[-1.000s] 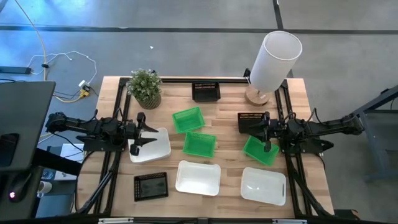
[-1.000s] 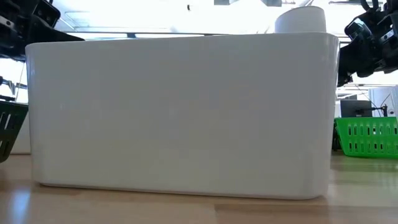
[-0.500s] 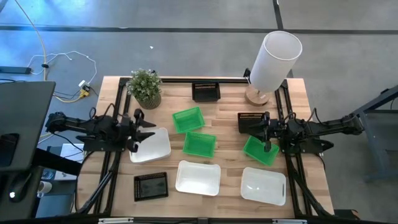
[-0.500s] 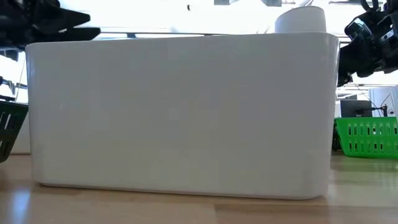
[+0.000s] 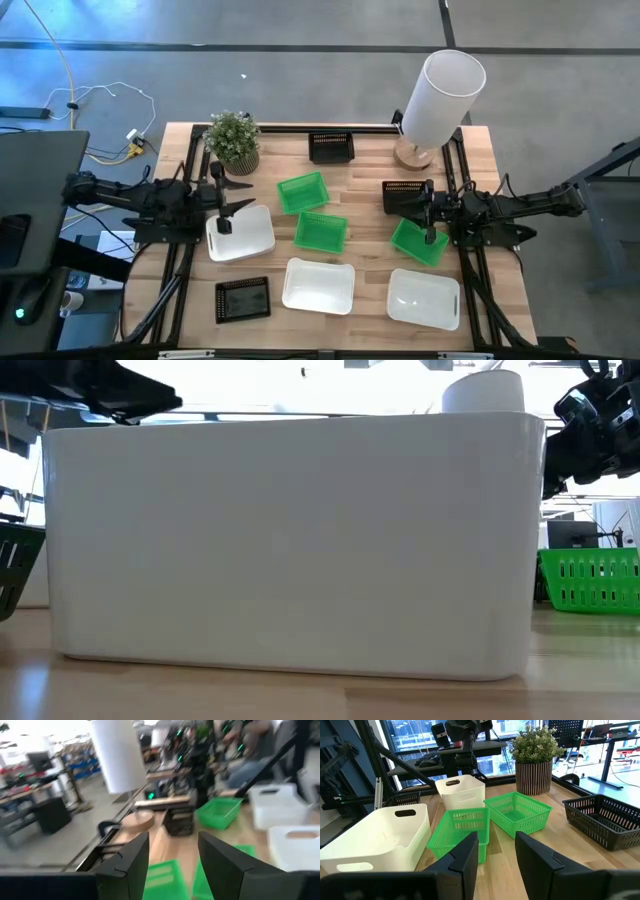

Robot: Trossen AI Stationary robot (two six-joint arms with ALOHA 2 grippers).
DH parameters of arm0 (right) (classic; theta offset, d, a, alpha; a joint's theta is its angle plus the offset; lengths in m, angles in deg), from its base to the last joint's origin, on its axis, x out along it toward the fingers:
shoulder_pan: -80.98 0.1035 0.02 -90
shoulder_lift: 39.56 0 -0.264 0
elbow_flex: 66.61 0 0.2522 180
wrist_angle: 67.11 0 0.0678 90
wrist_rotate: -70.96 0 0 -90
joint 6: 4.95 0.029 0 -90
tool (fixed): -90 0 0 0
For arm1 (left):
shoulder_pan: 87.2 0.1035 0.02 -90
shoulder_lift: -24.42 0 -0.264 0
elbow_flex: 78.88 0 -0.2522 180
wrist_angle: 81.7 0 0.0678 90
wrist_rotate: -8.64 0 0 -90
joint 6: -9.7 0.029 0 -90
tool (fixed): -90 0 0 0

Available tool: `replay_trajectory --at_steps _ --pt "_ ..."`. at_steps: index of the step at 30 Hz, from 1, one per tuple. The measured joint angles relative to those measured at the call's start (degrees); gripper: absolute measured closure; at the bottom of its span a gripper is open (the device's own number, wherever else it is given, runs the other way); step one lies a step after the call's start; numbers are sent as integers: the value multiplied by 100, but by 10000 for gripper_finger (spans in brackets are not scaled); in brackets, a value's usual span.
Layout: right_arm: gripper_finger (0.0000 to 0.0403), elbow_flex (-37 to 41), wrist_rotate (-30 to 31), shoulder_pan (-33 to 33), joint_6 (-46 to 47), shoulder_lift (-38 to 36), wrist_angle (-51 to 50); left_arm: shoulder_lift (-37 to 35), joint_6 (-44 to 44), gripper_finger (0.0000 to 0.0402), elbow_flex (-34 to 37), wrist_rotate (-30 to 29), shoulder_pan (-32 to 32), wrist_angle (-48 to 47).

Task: Stack baskets by color
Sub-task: Stack the top left green bin on the left green bin

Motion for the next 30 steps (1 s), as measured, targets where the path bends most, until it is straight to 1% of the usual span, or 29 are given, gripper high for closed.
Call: replay_trajectory --at_steps 5,8,13,17,20,30 --pt "284 1 0 0 0 0 -1 731 -164 245 -544 -328 1 -130" --pt "284 1 0 1 0 0 -2 1175 -298 245 -970 -332 33 -225" --pt "284 1 0 0 2 0 -2 1931 -455 245 -1699 -330 122 -773" --pt "284 0 0 0 1 0 0 2469 -515 245 -2082 -330 210 -1067" --pt "284 0 0 2 1 0 -2 2840 -659 245 -2201 -326 238 -1195" --pt "284 -1 0 2 2 0 0 3941 -1506 245 -2202 -252 238 -1458"
